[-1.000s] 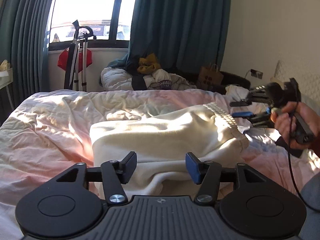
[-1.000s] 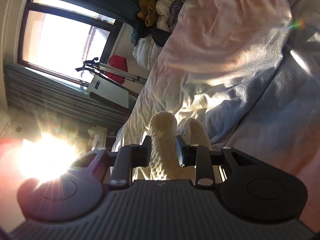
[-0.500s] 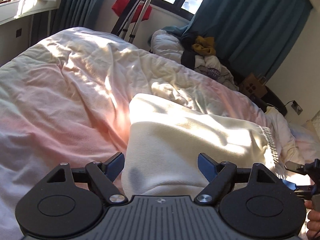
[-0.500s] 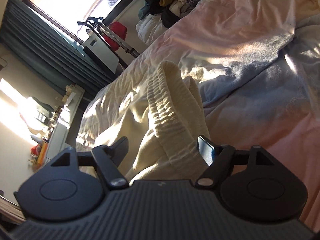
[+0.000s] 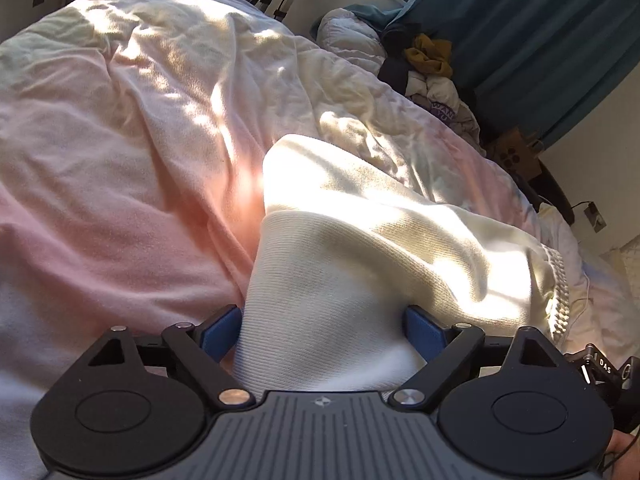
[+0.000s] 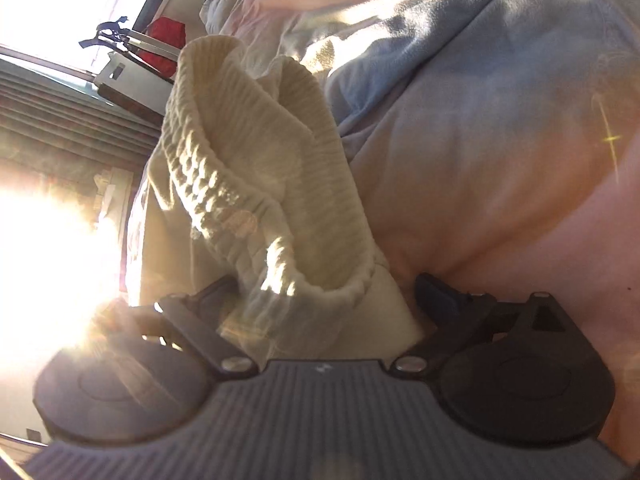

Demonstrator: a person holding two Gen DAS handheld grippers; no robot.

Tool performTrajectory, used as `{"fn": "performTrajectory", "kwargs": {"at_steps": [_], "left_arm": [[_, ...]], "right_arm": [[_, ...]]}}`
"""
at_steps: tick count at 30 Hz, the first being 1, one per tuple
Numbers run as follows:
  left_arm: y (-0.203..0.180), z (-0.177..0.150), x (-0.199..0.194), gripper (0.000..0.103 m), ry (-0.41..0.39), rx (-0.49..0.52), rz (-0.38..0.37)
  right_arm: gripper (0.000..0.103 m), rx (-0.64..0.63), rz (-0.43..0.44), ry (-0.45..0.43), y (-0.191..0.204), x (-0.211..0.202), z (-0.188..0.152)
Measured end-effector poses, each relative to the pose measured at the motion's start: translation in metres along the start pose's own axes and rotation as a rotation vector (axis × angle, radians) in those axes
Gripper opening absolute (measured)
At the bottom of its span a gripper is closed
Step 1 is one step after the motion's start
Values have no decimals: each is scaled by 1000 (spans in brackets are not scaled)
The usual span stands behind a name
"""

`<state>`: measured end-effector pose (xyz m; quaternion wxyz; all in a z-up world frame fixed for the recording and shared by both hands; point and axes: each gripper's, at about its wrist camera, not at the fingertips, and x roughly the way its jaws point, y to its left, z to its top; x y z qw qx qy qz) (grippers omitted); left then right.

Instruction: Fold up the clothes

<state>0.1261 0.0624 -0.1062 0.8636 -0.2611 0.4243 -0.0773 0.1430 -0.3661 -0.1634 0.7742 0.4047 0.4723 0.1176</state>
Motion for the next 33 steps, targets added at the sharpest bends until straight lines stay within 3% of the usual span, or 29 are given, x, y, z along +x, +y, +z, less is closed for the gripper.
{"fn": "performTrajectory", "kwargs": {"at_steps": [3, 5, 9, 13, 14, 16, 17, 19, 22, 27, 33], "left_arm": [[9, 2, 4, 91, 10, -37, -39], [15, 3, 5, 90, 19, -70, -68], [26, 3, 7, 86, 30, -134, -123], [32, 3, 12, 82, 40, -178, -164], [33, 3, 12, 78, 38, -187, -169], [35, 2, 12, 72, 32, -206, -178], [36, 1, 11, 68, 27, -218, -181], [38, -1, 9, 61, 16, -242, -188], [39, -4, 4, 52, -8, -276, -201], [38, -3, -12, 42, -69, -349, -251], [19, -2, -42, 41, -140, -357, -258]], "right_arm": [[100, 21, 98, 26, 4, 5, 1], [100, 15, 134, 10, 9, 1, 0], [100, 44, 290, -26, 13, -16, -1], [100, 43, 237, -13, 11, -8, -2], [97, 48, 219, -6, 9, -4, -2], [78, 44, 175, -17, 6, 0, 0], [74, 56, 170, -23, 4, -1, 0], [62, 72, 176, -36, 2, -6, 0], [50, 84, 198, -60, 1, -16, -3], [43, 112, 275, -90, 6, -34, -7], [40, 109, 377, -104, 18, -69, -12]]}}
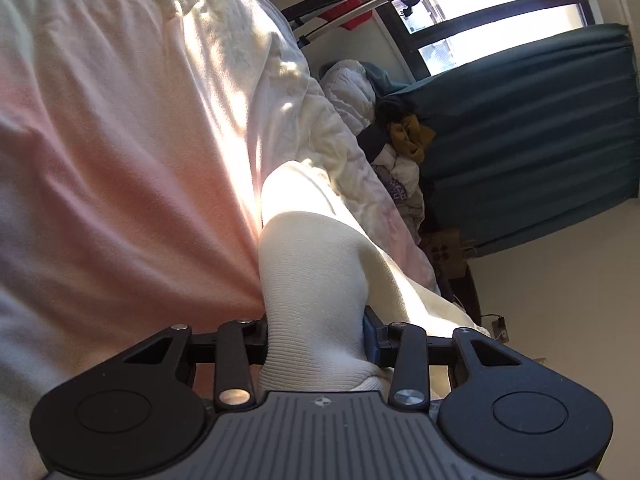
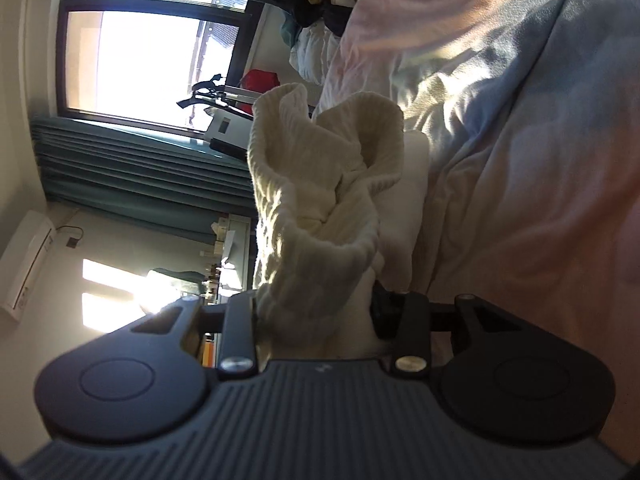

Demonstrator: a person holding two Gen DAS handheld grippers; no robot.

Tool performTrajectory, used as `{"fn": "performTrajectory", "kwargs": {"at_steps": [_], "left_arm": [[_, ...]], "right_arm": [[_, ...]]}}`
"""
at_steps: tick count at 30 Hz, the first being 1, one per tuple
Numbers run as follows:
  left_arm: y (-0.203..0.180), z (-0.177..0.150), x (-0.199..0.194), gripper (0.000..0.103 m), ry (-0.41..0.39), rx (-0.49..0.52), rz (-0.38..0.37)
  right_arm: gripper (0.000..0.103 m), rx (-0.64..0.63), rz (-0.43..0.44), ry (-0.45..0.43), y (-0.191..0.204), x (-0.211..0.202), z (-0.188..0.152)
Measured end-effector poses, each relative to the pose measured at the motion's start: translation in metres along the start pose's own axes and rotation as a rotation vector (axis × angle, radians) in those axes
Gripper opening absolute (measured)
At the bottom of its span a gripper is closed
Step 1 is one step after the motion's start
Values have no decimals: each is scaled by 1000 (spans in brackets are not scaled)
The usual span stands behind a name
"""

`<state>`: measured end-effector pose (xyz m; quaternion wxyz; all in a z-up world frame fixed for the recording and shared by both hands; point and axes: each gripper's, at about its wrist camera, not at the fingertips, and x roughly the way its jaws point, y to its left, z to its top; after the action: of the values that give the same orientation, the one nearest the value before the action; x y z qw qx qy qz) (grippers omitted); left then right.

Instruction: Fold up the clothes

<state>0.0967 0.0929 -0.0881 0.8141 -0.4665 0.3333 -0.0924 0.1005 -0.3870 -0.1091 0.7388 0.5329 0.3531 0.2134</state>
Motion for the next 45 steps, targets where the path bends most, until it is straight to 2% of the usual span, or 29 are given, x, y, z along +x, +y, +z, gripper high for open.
{"fn": "performTrajectory", "kwargs": {"at_steps": [5, 10, 13, 17, 27, 33, 36, 41, 45], "left_arm": [[-37, -12, -12, 37, 5, 43, -48], [-91, -41, -11, 36, 40, 101, -86], [-127, -64, -3, 36, 62, 145, -127], [-189, -112, 20, 36, 115, 211, -197], [-341, -279, 129, 36, 348, 367, -375], [-403, -391, 197, 35, 526, 423, -452], [-414, -445, 232, 35, 620, 446, -458], [-405, -524, 287, 35, 764, 462, -432], [-389, -573, 318, 35, 850, 517, -400]], "right_arm": [[40, -6, 35, -47, 12, -38, -6], [40, 7, 58, -108, 14, -91, 7], [40, 6, 81, -160, 12, -130, 18], [40, 6, 108, -266, 9, -198, 35], [40, 37, 126, -646, -37, -392, 61], [40, 63, 112, -864, -80, -488, 51], [40, 79, 85, -968, -106, -525, 38], [40, 149, 48, -1116, -162, -564, 7], [40, 234, 37, -1215, -214, -574, -19]]}}
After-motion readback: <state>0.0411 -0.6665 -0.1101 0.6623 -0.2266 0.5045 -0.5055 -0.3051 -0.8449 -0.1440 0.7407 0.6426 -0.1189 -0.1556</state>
